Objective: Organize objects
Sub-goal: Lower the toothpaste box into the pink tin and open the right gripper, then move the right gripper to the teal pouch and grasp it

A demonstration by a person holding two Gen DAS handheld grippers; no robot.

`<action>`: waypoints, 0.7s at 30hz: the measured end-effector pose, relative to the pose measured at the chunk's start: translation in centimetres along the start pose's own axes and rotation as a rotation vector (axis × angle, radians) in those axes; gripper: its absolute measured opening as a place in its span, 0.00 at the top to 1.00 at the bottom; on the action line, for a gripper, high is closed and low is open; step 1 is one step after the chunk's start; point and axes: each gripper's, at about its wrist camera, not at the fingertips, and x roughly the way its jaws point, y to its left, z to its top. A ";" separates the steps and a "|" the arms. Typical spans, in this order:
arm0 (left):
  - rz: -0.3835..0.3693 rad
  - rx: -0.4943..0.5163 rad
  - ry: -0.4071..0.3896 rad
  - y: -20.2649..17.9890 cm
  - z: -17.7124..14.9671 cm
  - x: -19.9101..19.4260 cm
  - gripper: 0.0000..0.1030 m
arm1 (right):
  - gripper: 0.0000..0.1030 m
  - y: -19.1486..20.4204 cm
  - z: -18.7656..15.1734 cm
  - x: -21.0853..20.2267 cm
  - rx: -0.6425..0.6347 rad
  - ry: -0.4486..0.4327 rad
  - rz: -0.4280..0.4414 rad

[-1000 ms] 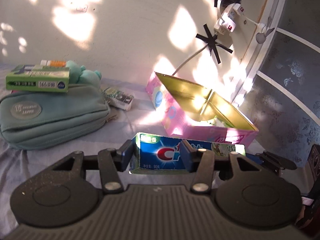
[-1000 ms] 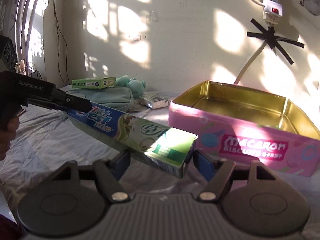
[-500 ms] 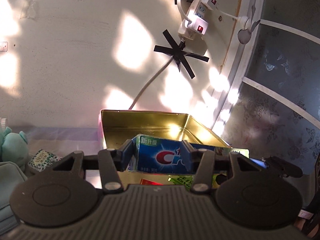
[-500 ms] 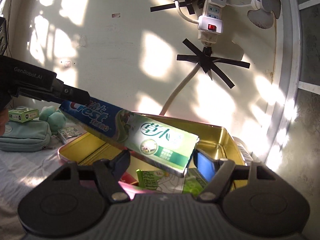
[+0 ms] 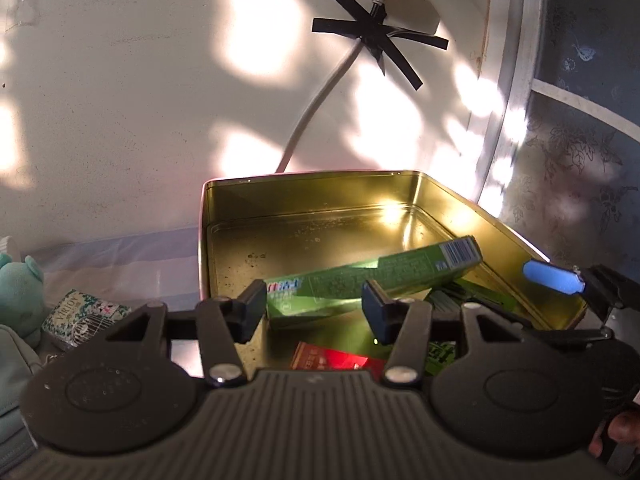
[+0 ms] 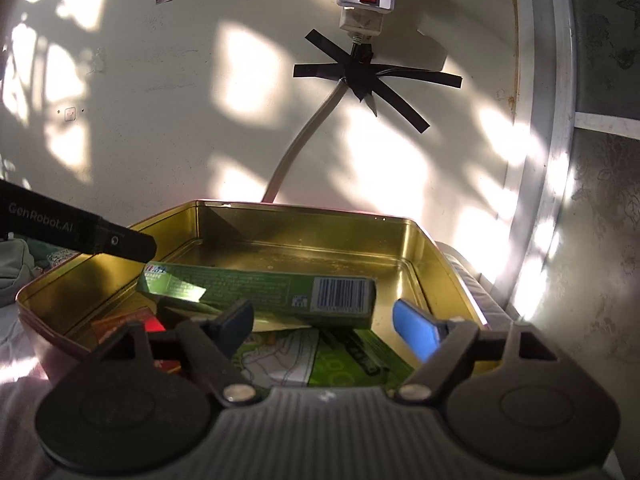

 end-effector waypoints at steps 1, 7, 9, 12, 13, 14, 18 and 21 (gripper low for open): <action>0.010 0.015 -0.002 -0.3 -0.2 -0.4 0.47 | 0.23 0.1 0.1 -0.4 0.002 -0.010 -0.003; 0.076 0.047 -0.013 -0.9 -1.6 -3.2 0.43 | 0.23 1.3 0.1 -3.5 0.105 -0.070 0.022; 0.097 0.052 -0.013 -0.8 -2.3 -4.2 0.42 | 0.23 2.2 -0.3 -4.7 0.136 -0.083 0.035; 0.117 0.047 -0.009 -0.5 -3.4 -5.6 0.42 | 0.23 3.5 -0.9 -6.3 0.175 -0.093 0.051; 0.120 0.043 -0.011 -0.3 -3.8 -6.1 0.42 | 0.23 3.8 -1.2 -6.7 0.190 -0.095 0.057; 0.128 0.041 -0.027 -0.1 -4.2 -6.7 0.41 | 0.23 4.2 -1.4 -7.2 0.206 -0.096 0.062; 0.150 0.023 -0.024 1.1 -5.6 -8.5 0.37 | 0.23 5.8 -2.3 -8.5 0.249 -0.084 0.095; 0.177 0.010 -0.015 2.3 -6.7 -9.2 0.37 | 0.23 7.6 -2.7 -8.6 0.235 -0.055 0.130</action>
